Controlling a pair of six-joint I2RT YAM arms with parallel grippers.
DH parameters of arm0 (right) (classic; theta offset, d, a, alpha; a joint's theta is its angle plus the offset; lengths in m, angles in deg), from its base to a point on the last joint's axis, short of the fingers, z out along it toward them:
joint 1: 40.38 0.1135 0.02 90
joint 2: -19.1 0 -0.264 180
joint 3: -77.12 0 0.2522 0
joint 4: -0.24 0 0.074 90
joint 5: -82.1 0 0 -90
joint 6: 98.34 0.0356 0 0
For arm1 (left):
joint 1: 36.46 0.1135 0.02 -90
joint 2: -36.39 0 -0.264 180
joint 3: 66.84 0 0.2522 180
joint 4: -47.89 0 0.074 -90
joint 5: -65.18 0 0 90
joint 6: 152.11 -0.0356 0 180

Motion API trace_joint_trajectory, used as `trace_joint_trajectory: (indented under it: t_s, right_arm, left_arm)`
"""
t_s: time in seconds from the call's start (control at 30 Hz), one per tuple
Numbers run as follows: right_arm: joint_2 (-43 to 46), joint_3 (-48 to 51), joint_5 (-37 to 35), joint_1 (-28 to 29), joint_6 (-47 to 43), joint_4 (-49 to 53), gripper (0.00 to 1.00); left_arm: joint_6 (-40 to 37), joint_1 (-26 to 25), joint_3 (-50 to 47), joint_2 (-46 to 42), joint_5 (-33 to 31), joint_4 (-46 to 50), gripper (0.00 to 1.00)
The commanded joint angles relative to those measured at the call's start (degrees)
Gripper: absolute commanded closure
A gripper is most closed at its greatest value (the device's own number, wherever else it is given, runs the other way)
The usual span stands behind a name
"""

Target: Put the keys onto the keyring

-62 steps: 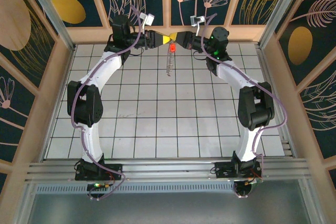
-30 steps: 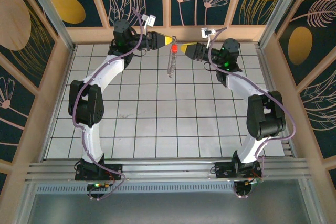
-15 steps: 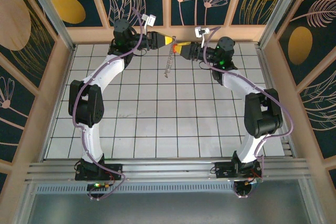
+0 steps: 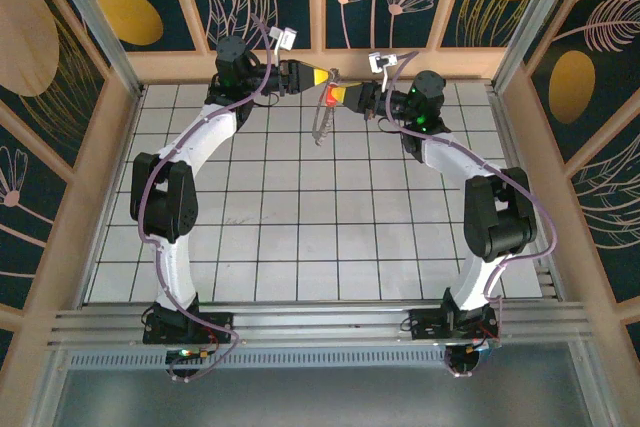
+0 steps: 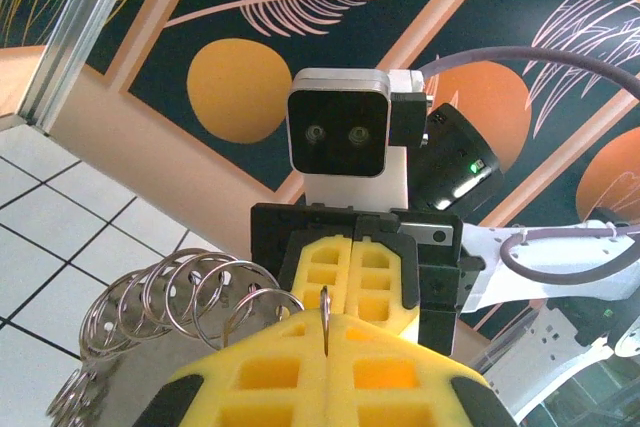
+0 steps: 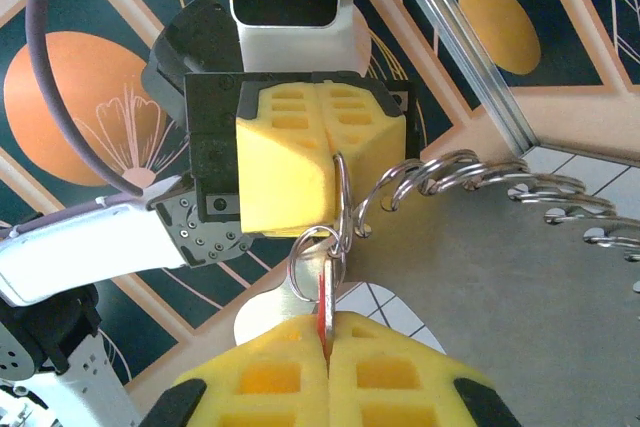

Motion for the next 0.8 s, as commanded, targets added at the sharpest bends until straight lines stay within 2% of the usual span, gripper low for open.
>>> trace_joint_trajectory:
  t_s: [0.0,0.23,0.5,0.77]
  right_arm:
    - [1.31,0.49,1.19,0.48,-0.71,-2.52,1.00]
    - [2.52,2.32,-0.61,1.80,-4.24,3.07,1.00]
    - [-1.24,0.23,-1.49,4.21,-1.08,1.13,1.00]
    - [1.46,3.17,-4.22,3.19,-2.43,3.68,1.00]
  left_arm:
    - [0.84,-0.02,1.52,-0.73,-0.92,-2.66,1.00]
    - [1.75,-0.02,0.44,-1.88,-3.37,-4.62,1.00]
    - [4.59,-0.02,-2.00,-2.17,-3.90,-8.93,1.00]
    - [5.36,-0.02,-2.99,-2.44,-4.04,-11.00,1.00]
